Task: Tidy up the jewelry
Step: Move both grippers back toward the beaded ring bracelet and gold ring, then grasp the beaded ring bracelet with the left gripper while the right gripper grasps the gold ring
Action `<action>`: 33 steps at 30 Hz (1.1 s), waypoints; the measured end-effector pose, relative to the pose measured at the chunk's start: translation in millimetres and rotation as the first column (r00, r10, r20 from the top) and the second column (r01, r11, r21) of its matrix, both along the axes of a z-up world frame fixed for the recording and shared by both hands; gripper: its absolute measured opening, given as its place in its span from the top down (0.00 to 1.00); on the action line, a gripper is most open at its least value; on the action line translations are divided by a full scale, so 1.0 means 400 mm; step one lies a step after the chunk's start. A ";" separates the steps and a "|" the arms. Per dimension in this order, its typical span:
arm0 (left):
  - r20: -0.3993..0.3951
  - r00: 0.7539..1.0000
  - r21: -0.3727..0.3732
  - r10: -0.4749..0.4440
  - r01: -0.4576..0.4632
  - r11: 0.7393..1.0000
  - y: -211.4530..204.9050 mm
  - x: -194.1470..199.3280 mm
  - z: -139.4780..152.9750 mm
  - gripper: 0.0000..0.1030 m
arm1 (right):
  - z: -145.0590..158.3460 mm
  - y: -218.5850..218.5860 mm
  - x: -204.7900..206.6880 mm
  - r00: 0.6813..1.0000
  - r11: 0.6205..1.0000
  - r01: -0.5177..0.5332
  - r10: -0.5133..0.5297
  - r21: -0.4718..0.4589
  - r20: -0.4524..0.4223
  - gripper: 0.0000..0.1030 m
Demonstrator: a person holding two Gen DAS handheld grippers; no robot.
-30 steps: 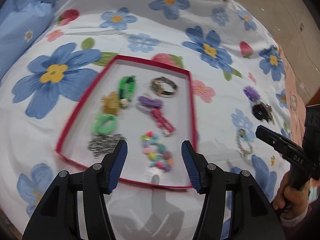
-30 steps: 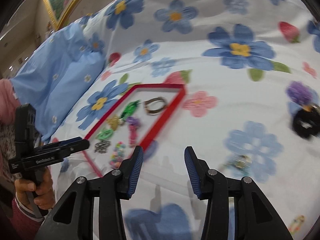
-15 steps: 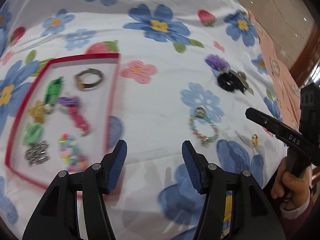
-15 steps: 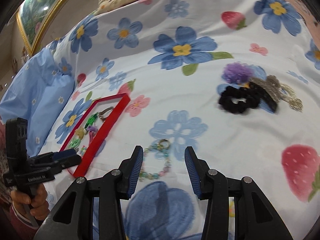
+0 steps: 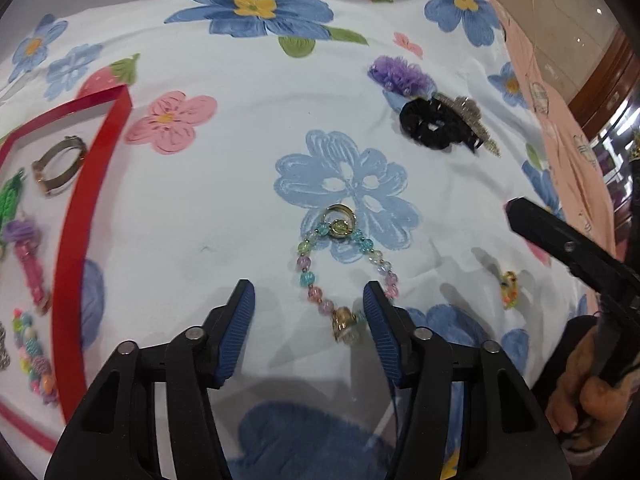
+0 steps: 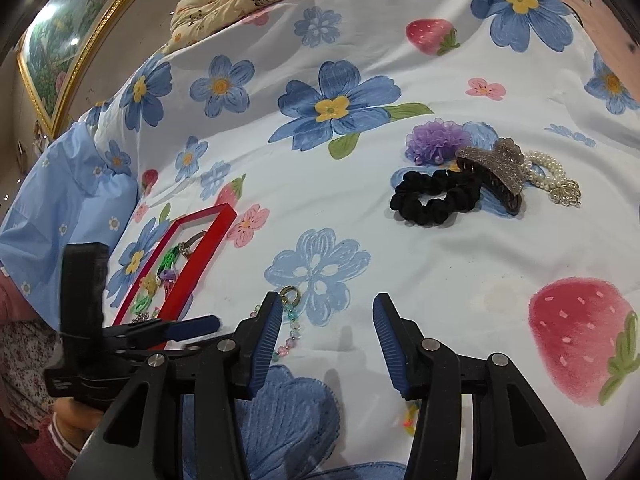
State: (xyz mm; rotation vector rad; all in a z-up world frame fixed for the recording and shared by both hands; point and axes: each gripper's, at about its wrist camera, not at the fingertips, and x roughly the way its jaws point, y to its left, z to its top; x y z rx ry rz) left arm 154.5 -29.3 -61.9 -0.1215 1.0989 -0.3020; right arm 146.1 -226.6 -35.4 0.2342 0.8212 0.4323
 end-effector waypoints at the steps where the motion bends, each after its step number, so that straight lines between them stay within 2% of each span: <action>1: -0.007 1.000 0.009 -0.009 0.009 1.000 -0.007 0.007 -0.011 0.81 | -0.002 0.000 0.003 1.000 1.000 0.001 -0.001 0.002 -0.002 0.52; 3: 0.004 1.000 0.017 -0.023 0.023 1.000 -0.011 0.010 -0.019 0.94 | -0.009 0.002 0.010 1.000 1.000 -0.001 0.001 0.004 -0.008 0.52; 13: 0.045 0.999 -0.033 0.015 -0.014 0.999 0.073 -0.042 0.020 0.94 | -0.058 0.081 0.054 0.997 0.997 -0.071 0.069 -0.033 -0.042 0.52; 22: 0.075 0.994 -0.068 0.078 -0.073 0.995 0.164 -0.073 0.061 0.94 | -0.115 0.235 0.083 0.981 0.965 -0.190 0.181 -0.183 -0.068 0.54; 26: 0.083 0.992 -0.086 0.097 -0.090 0.992 0.187 -0.081 0.070 0.94 | -0.137 0.280 0.087 0.978 0.937 -0.208 0.199 -0.280 -0.061 0.64; 29: 0.092 0.990 -0.093 0.104 -0.096 0.991 0.198 -0.089 0.079 0.94 | -0.136 0.288 0.087 0.980 0.928 -0.199 0.193 -0.314 -0.048 0.77; 33: 0.109 0.987 -0.102 0.115 -0.104 0.989 0.215 -0.103 0.097 0.94 | -0.117 0.280 0.074 0.980 0.937 -0.196 0.195 -0.289 -0.035 0.77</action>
